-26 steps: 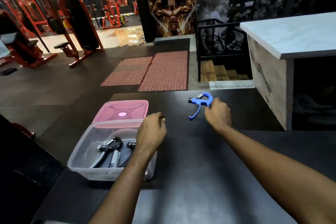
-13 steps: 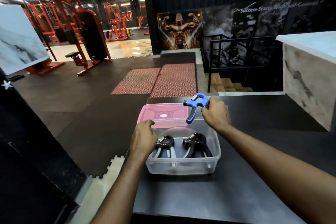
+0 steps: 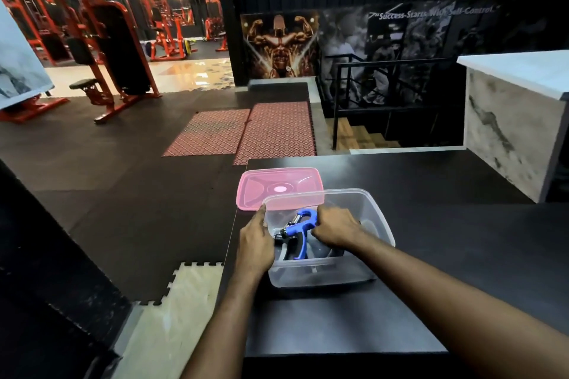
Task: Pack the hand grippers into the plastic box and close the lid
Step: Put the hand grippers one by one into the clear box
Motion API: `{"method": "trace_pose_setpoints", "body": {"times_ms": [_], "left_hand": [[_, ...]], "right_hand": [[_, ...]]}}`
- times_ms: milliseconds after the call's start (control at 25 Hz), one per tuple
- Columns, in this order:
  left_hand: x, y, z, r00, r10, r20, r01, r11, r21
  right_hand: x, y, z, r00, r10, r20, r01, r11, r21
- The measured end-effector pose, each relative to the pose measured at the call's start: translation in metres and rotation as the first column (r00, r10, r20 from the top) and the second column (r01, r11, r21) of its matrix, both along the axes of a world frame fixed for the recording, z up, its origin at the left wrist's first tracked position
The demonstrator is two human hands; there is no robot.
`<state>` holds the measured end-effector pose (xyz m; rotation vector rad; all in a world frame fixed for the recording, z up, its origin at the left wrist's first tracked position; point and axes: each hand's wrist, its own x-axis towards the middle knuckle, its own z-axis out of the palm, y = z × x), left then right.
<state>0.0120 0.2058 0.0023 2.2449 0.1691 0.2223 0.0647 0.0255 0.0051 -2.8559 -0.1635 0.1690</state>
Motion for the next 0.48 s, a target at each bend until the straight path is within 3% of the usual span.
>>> {"method": "trace_pose_setpoints", "body": {"times_ms": [200,400,480], "left_hand": [[-0.001,0.001,-0.001,1.000,0.016,-0.002,-0.016,0.999,-0.034],[-0.003,0.000,0.000,0.999,0.046,-0.008,-0.046,0.998,-0.045],[-0.003,-0.001,0.001,0.998,0.045,-0.038,-0.047,0.998,-0.044]], "right_hand": [[0.017,0.022,-0.028,0.987,0.021,-0.162,-0.017,1.000,0.023],[0.007,0.032,-0.020,0.972,0.096,-0.214,-0.099,0.995,-0.006],[0.000,0.024,-0.006,0.975,0.047,-0.215,-0.031,0.997,0.077]]}}
